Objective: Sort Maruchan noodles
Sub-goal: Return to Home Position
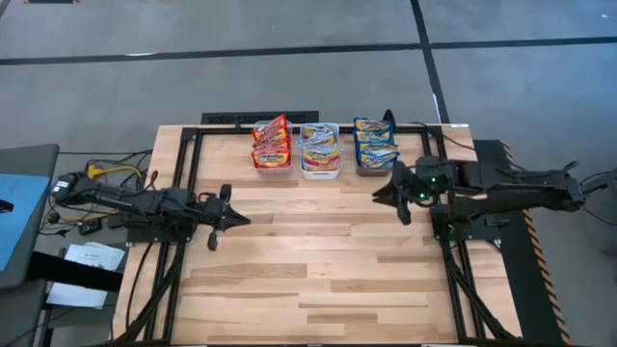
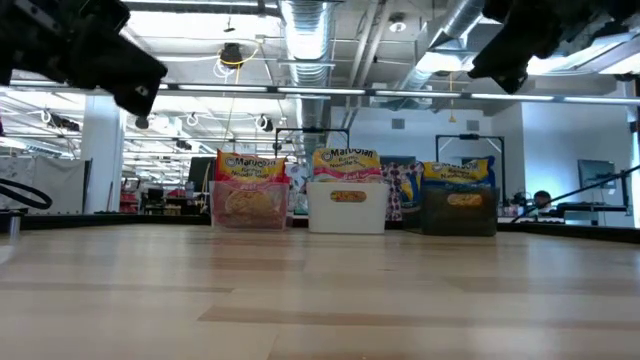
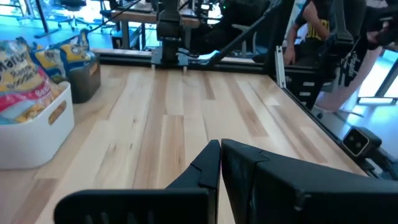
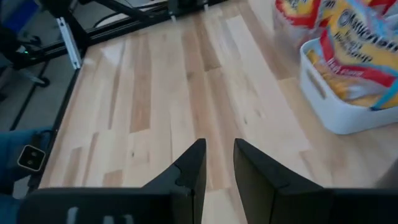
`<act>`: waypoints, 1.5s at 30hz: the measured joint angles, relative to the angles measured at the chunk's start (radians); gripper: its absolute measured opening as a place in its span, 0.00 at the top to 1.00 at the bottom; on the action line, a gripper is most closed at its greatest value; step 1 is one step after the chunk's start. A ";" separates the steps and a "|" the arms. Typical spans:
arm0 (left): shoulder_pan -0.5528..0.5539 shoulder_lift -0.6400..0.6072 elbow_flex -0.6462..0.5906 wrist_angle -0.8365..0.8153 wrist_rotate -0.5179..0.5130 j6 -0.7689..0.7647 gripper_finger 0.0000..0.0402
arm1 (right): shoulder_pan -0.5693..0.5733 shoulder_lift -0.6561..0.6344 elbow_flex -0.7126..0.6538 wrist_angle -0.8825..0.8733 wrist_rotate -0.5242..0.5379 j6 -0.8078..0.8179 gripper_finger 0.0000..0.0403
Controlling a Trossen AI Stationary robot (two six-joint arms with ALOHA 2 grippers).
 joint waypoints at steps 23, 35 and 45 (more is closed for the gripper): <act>0.000 -0.314 -0.128 -0.086 -0.049 0.033 1.00 | 0.045 -0.244 -0.340 0.311 0.007 0.079 0.73; 0.001 -0.391 -0.129 -0.163 -0.114 0.037 1.00 | 0.041 -0.545 -0.462 0.304 0.055 0.055 0.73; 0.001 -0.394 -0.130 -0.184 -0.115 0.036 1.00 | 0.041 -0.753 -0.531 0.302 0.058 0.045 0.73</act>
